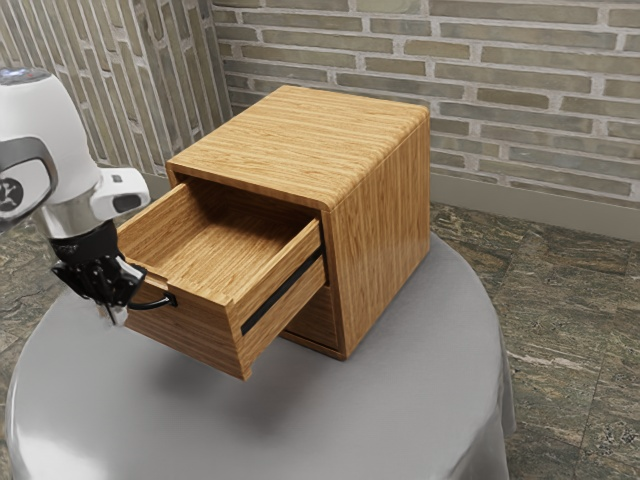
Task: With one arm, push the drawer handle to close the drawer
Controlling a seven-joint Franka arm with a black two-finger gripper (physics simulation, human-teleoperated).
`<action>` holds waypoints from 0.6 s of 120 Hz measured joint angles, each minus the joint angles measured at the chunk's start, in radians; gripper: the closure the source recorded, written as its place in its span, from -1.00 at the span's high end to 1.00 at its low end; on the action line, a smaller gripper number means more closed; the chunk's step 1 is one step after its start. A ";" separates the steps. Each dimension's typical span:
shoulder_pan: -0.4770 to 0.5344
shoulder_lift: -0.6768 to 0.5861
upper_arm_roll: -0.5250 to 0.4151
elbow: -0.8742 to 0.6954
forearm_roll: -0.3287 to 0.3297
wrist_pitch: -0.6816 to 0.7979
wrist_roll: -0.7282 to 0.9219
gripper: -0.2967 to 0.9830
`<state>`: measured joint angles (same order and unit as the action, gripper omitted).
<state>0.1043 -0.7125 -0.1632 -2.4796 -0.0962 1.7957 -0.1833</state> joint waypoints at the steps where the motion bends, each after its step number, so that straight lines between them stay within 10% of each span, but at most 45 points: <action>1: 0.000 0.003 0.001 0.001 0.002 0.003 0.000 -0.68; 72: 0.000 0.160 0.023 0.075 0.064 0.179 -0.025 -0.69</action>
<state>0.1045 -0.5529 -0.1399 -2.4046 -0.0319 1.9752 -0.2080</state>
